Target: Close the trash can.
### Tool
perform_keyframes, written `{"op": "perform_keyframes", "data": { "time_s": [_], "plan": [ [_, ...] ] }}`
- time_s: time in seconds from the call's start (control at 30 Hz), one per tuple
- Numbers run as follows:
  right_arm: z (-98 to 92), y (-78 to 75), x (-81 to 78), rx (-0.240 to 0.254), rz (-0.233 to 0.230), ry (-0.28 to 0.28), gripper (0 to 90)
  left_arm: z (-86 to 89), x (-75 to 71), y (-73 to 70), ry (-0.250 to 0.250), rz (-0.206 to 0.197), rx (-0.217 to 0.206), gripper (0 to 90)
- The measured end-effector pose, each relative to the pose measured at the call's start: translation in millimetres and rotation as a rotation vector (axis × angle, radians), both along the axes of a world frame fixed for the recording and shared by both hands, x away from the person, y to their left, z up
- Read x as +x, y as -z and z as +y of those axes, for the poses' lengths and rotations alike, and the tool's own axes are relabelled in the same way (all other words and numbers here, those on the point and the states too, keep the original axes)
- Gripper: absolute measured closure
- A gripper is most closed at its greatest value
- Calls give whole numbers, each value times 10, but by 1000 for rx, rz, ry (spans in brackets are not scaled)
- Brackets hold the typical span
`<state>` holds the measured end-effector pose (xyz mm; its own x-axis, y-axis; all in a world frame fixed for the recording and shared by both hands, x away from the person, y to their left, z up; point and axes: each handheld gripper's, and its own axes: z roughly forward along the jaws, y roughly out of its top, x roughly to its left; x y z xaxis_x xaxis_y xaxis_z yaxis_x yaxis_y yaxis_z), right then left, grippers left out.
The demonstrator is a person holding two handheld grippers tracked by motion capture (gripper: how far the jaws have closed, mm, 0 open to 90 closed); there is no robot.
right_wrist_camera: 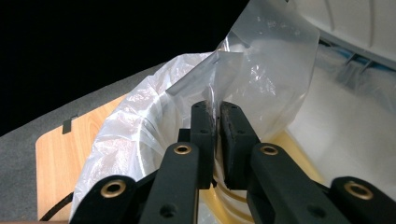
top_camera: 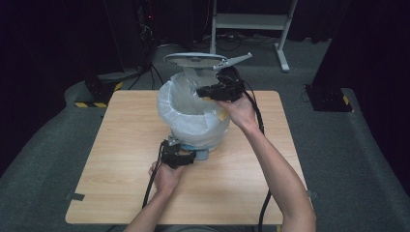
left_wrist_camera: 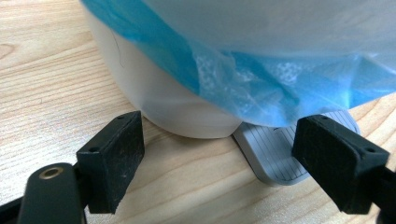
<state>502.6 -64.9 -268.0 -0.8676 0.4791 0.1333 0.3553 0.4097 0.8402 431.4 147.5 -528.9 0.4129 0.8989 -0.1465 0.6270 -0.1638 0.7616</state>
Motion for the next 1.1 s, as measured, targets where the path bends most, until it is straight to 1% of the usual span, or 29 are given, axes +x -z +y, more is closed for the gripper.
{"op": "perform_keyframes", "data": {
  "time_s": [0.07, 0.13, 0.23, 0.3, 0.47, 0.6, 0.83, 1.1],
  "plan": [
    [8, 14, 14, -4, 8, 2, 811, 0, 0, 0, 0, 0, 0, 167],
    [18, 31, 28, -9, 21, 7, 748, 0, 0, 0, 0, 0, 0, 167],
    [35, 58, 39, -30, 26, 19, 670, 0, 0, 0, 0, 0, 0, 167],
    [37, 72, 39, -38, 23, 27, 639, 0, 0, 0, 0, 0, 0, 167],
    [26, 65, 22, -37, 11, 35, 564, 0, 0, 0, 0, 0, 0, 167],
    [14, 40, -7, -33, -10, 38, 554, 0, 0, 0, 0, 0, 0, 167],
    [-36, 26, -21, -26, -18, 53, 556, 1, 0, 0, 0, 0, 1, 167],
    [-127, 31, -55, 6, -30, 70, 558, 0, 0, 0, 0, 0, 0, 167]
  ]
}}
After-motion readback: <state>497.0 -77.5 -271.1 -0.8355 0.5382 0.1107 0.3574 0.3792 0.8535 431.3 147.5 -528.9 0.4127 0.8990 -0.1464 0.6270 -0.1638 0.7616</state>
